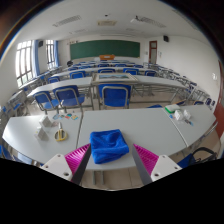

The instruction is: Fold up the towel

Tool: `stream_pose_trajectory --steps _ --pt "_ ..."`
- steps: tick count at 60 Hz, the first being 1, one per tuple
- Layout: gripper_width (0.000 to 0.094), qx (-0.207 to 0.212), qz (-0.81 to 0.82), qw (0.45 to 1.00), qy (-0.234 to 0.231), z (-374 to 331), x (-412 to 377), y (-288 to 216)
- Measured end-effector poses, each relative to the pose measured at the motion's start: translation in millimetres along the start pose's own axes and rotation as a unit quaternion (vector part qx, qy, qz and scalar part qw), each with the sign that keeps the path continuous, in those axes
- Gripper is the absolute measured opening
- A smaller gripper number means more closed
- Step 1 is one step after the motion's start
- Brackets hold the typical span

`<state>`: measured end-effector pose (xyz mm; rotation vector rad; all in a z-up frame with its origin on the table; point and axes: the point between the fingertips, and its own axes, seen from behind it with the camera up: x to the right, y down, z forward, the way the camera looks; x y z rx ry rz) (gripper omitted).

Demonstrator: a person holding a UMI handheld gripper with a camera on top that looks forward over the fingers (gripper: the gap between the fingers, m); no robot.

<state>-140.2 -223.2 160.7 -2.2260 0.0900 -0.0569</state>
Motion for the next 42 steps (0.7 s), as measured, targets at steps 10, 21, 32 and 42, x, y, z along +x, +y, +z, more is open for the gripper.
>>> stream_pose_trajectory --steps 10,21,32,42 --pt "0.0857 0.004 -0.001 1.000 0.017 -73 -20 8" --pt "0.0852 0.006 -0.015 1.000 0.026 -120 -34 23" --pt "0.0852 0.022 -0.024 0.999 0.027 -141 -40 23" --pt "0.0853 0.023 -0.018 0.999 0.019 -147 -45 20"
